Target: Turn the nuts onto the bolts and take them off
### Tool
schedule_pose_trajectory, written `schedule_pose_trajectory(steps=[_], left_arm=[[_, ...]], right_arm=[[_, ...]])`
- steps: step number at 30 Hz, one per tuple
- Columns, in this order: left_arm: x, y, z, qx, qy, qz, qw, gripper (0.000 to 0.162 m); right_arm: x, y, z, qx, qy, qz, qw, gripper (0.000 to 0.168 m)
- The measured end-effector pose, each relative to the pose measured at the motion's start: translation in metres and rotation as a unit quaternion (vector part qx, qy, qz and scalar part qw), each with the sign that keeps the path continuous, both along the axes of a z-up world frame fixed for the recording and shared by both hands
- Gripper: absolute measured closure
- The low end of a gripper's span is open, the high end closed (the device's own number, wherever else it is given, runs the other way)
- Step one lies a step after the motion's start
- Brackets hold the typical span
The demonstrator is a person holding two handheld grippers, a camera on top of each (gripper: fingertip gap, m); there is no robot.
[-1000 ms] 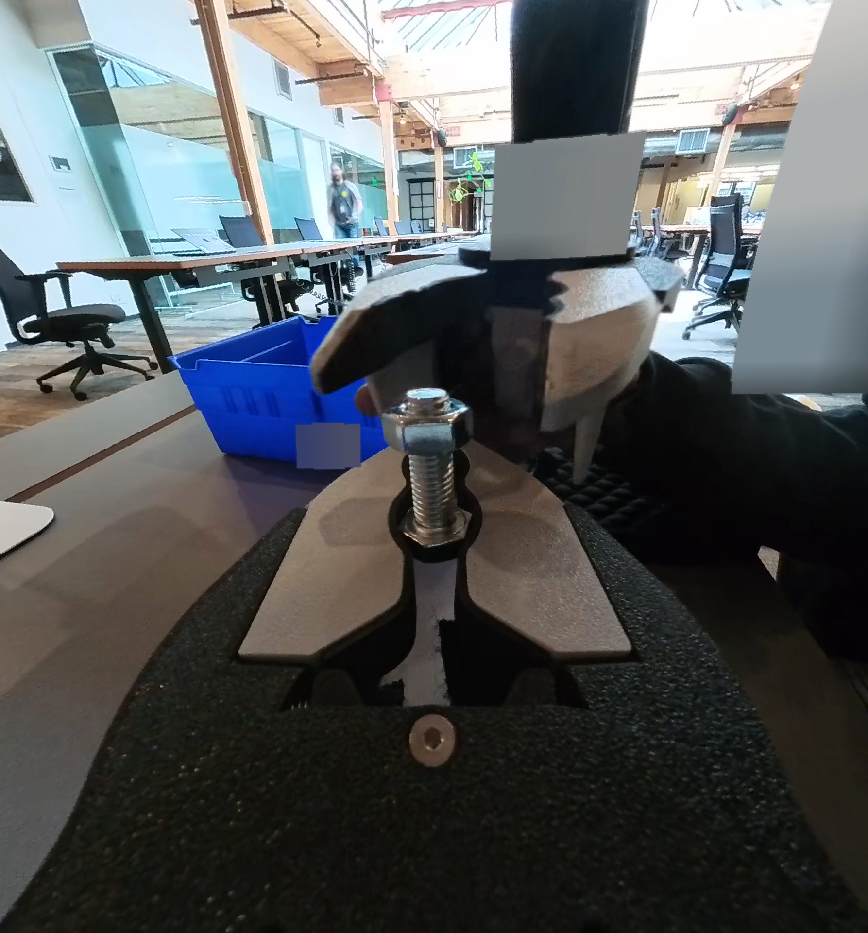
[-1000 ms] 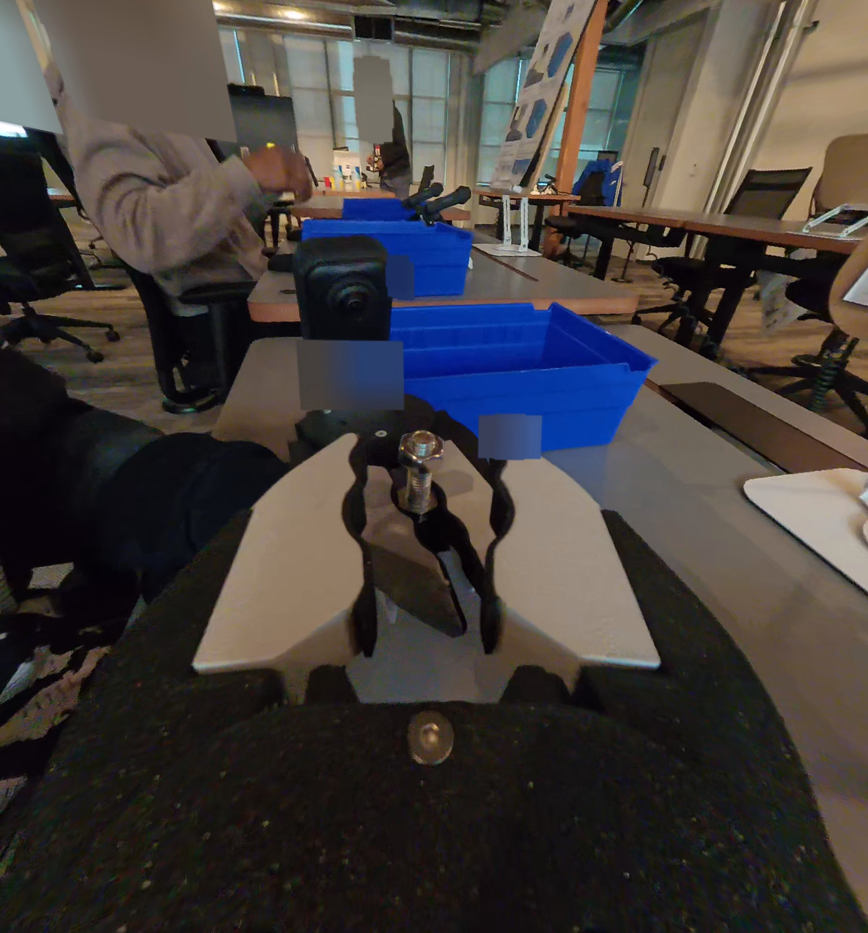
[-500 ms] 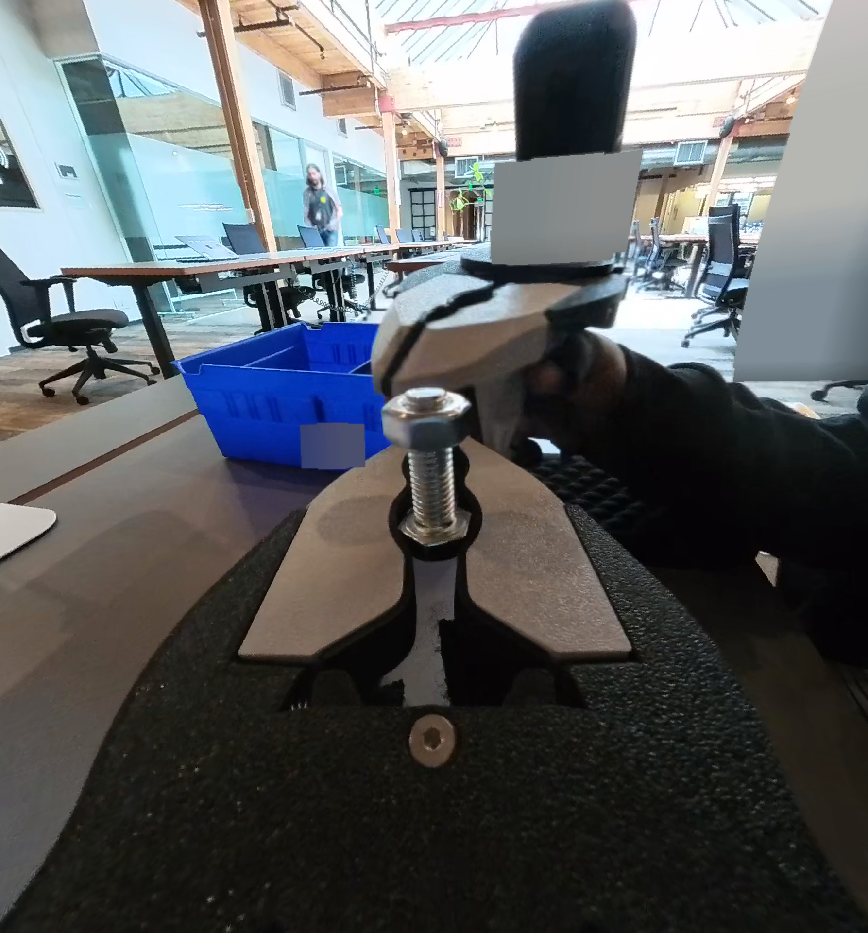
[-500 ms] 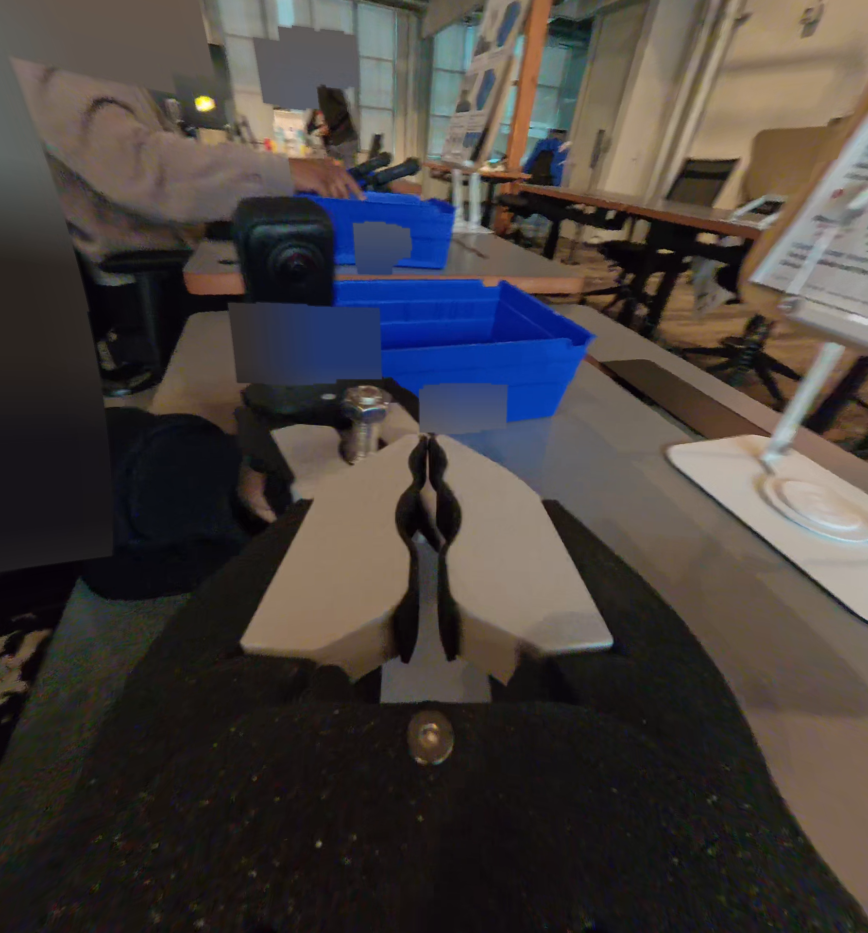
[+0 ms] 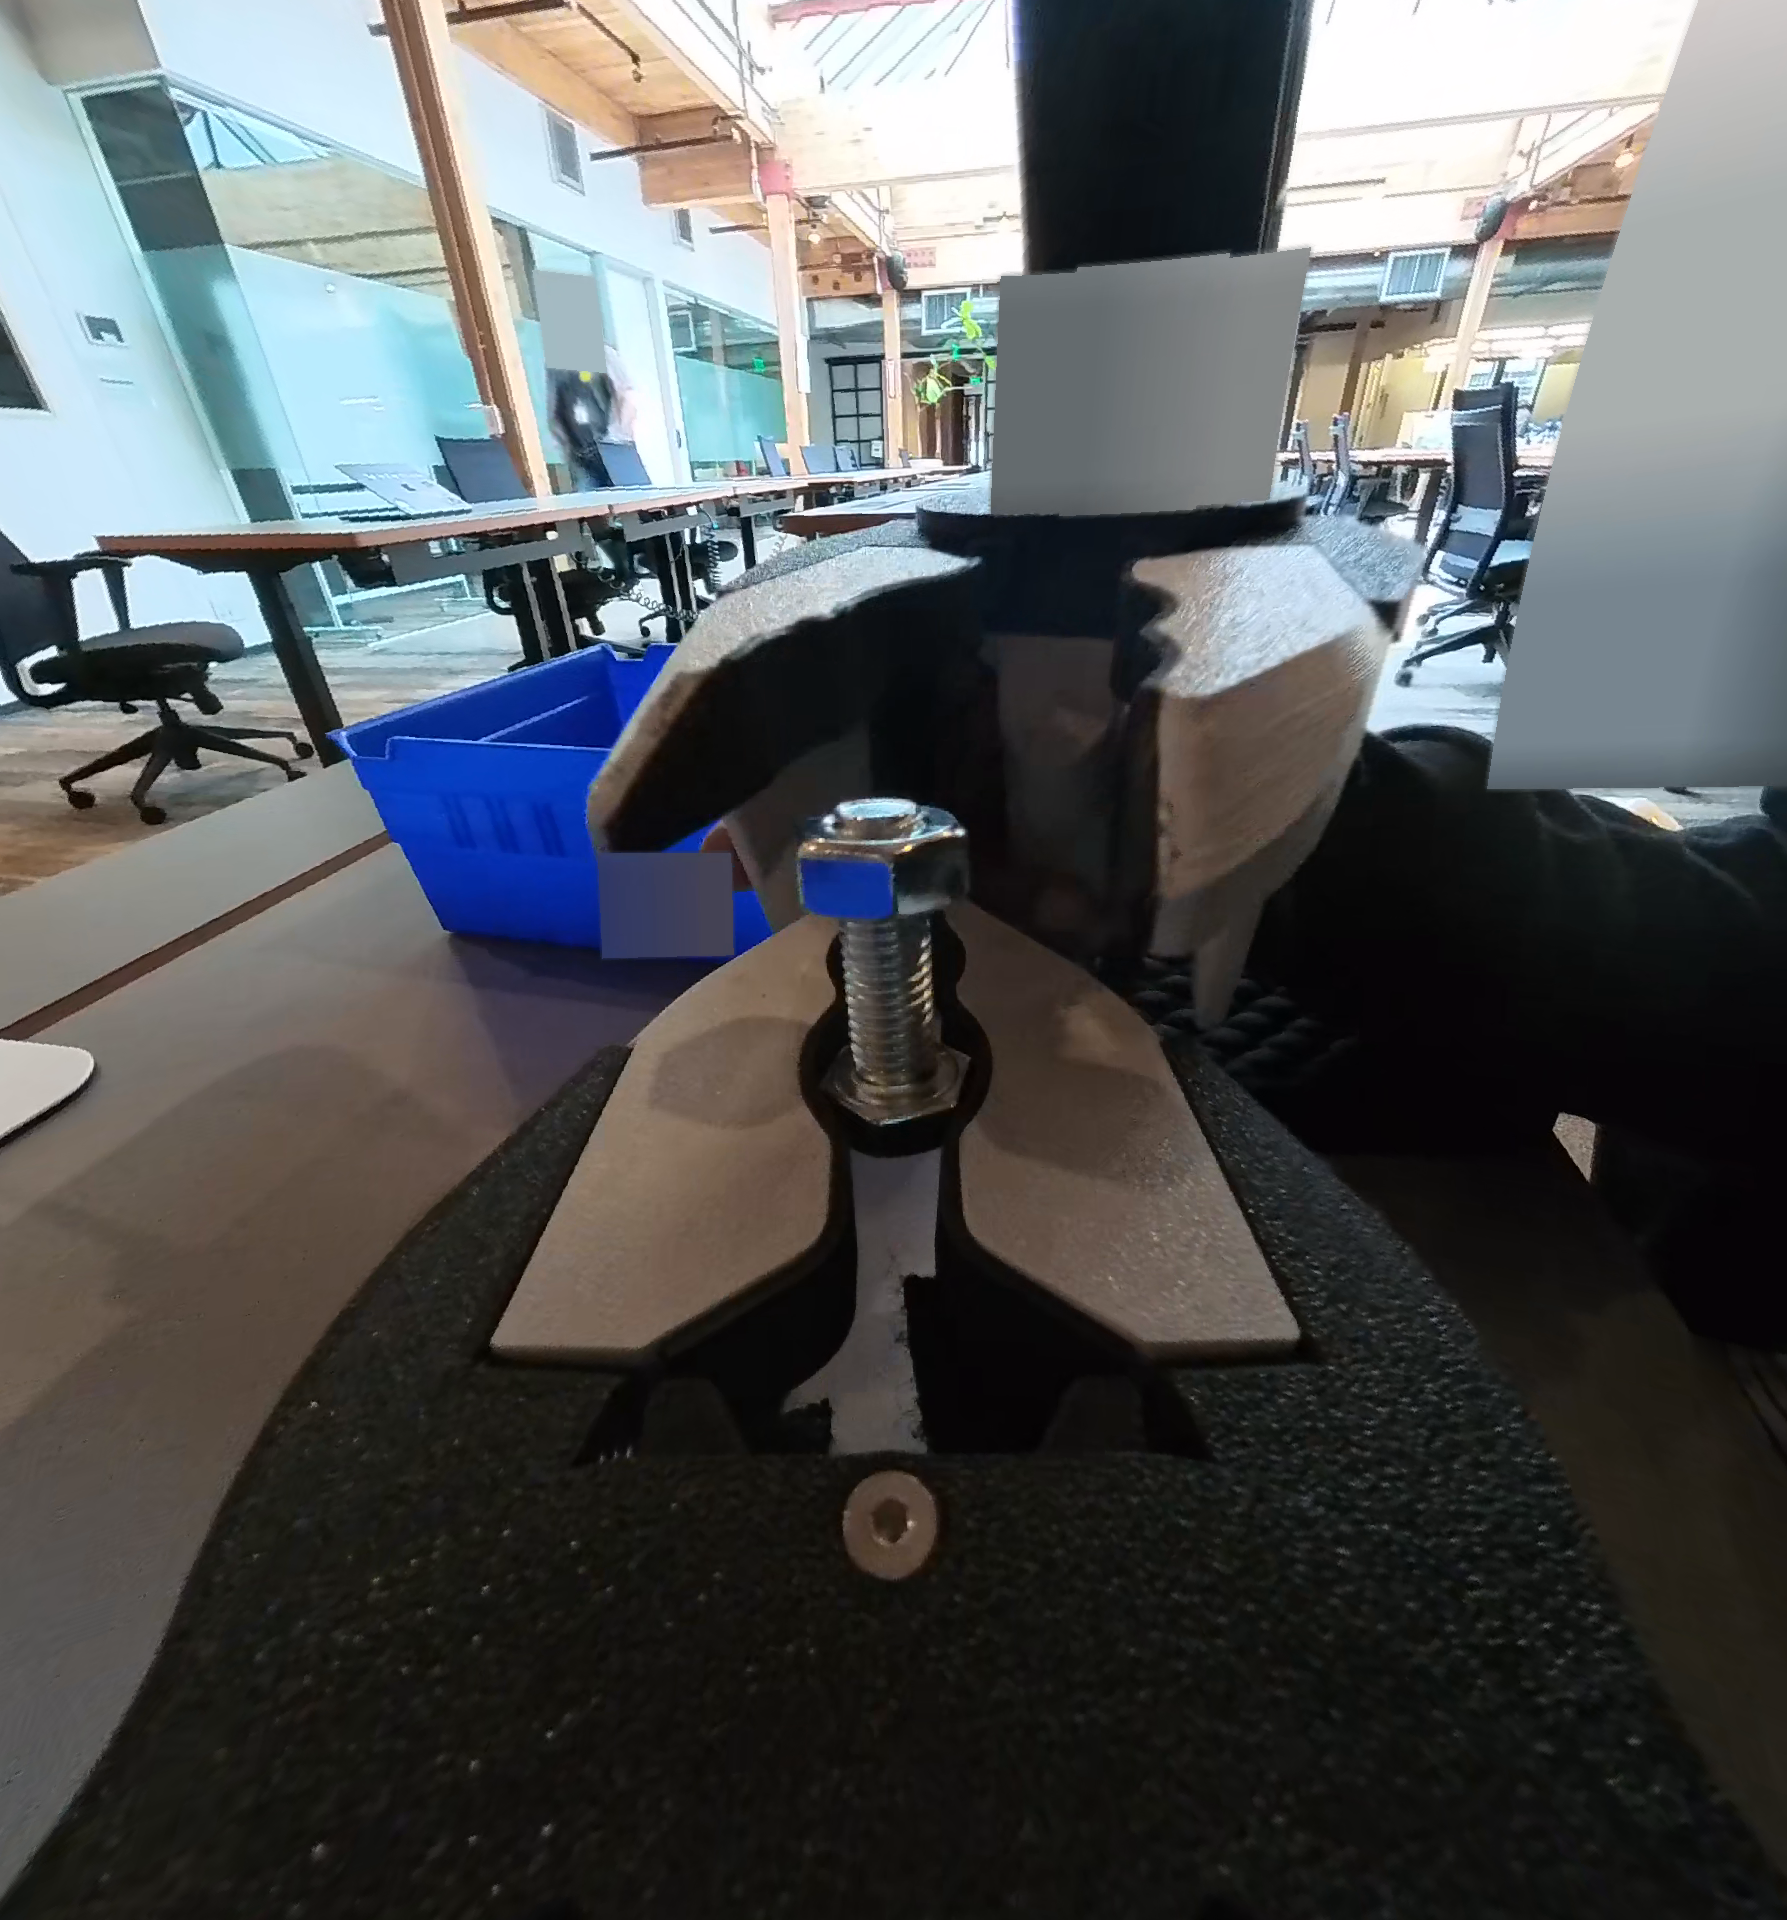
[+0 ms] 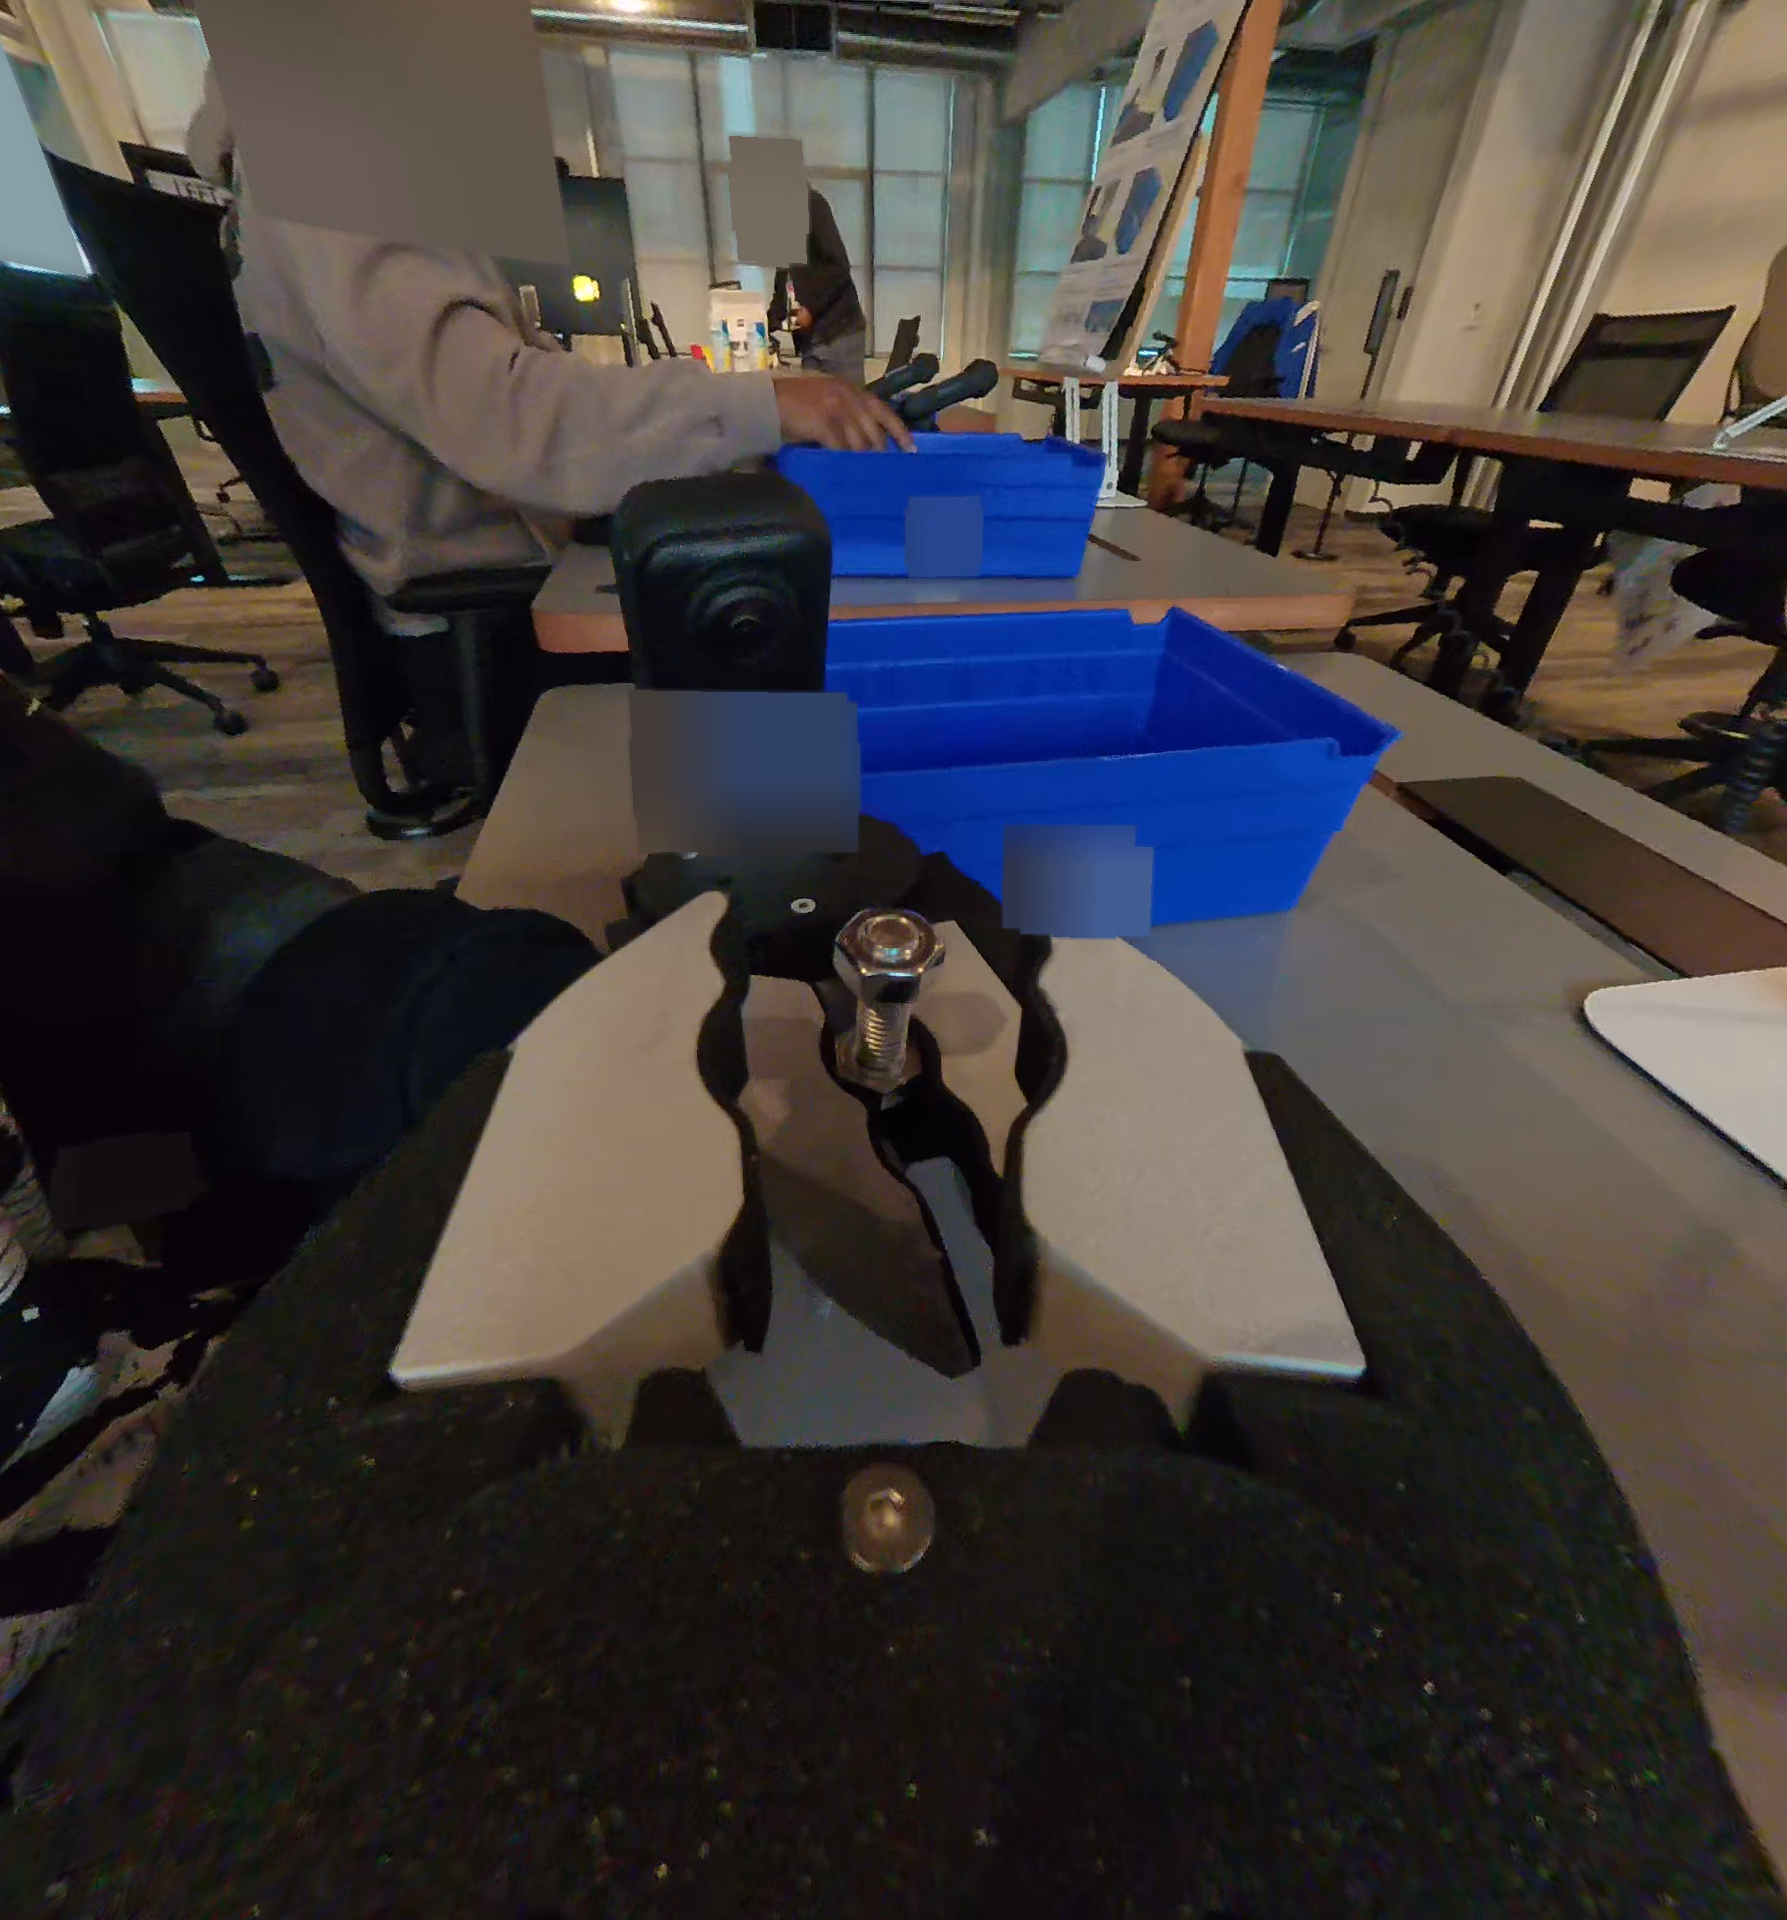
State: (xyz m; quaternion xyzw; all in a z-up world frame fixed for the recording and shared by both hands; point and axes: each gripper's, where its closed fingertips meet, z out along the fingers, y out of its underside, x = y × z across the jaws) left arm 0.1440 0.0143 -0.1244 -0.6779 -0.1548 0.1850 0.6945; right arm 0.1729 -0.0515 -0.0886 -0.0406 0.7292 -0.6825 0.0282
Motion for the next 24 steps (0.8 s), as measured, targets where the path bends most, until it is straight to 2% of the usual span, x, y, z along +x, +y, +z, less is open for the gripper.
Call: schedule_pose_trajectory(steps=[6,11,13,14,18,22,24], left_arm=[[0.000,0.000,0.001,0.001,0.001,0.000,1.000,0.154],[-0.001,-0.002,0.001,0.005,-0.001,0.004,1.000,0.150],[0.000,-0.003,0.003,0.009,0.001,0.004,1.000,0.150],[0.000,-0.003,0.003,0.009,0.001,0.004,1.000,0.150],[0.000,-0.001,0.002,0.005,0.001,0.001,1.000,0.150],[0.000,-0.002,0.001,0.005,-0.001,0.002,1.000,0.150],[0.000,-0.001,0.001,0.004,0.000,0.002,1.000,0.150]], right_arm=[[-0.005,0.001,-0.002,0.006,0.014,-0.018,1.000,0.134],[-0.009,0.012,-0.004,0.014,0.024,-0.016,0.999,0.144],[-0.021,0.024,-0.005,0.012,0.029,-0.042,0.999,0.167],[-0.026,0.030,-0.003,0.004,0.025,-0.051,0.998,0.168],[-0.024,0.033,0.008,-0.030,0.000,-0.036,0.999,0.165],[-0.011,0.016,0.008,-0.024,0.000,-0.016,1.000,0.129],[-0.008,0.007,0.005,-0.014,0.001,-0.019,1.000,0.121]])
